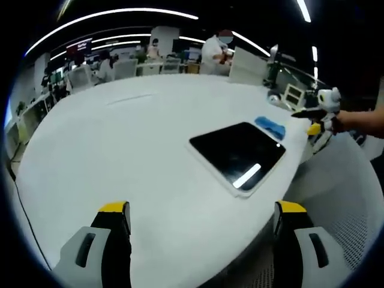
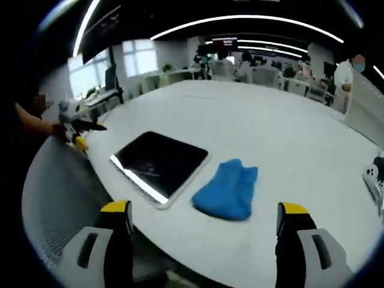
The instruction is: Wipe the mirror surface with the cleaning cloth until all visible marks leave the cleaned area.
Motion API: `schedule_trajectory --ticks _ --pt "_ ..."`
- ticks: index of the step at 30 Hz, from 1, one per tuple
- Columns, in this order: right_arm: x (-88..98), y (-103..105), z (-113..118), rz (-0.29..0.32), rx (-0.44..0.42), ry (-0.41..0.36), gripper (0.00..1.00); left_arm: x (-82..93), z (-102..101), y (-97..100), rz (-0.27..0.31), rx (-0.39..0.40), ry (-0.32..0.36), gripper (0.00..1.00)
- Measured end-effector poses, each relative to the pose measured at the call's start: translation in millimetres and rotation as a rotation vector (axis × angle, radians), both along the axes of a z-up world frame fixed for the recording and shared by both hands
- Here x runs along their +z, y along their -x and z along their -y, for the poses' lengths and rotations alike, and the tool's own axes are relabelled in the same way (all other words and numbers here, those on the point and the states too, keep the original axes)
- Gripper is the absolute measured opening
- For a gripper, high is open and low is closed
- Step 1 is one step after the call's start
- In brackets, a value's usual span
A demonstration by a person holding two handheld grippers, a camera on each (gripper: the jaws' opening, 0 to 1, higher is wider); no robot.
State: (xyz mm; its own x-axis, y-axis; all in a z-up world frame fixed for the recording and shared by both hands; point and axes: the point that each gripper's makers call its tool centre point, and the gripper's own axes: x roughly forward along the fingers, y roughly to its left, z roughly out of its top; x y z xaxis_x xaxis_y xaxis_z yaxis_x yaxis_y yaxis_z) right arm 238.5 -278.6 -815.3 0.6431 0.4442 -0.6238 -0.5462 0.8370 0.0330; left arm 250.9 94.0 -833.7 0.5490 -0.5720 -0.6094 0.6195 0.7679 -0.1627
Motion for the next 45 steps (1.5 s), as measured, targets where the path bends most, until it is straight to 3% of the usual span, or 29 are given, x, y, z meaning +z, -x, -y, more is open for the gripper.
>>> schedule_trajectory --ticks 6,17,45 --pt "-5.6 2 8 -0.009 -0.041 -0.015 0.98 0.5 1 6.2 -0.005 0.003 0.004 1.00" --pt "0.4 -2 0 0.012 -0.044 -0.046 0.98 2.0 1 3.4 -0.002 0.007 0.009 1.00" --pt "-3.7 -6 -1 -0.008 -0.068 -0.096 0.98 0.7 -1 -1.4 -0.006 0.030 0.014 1.00"
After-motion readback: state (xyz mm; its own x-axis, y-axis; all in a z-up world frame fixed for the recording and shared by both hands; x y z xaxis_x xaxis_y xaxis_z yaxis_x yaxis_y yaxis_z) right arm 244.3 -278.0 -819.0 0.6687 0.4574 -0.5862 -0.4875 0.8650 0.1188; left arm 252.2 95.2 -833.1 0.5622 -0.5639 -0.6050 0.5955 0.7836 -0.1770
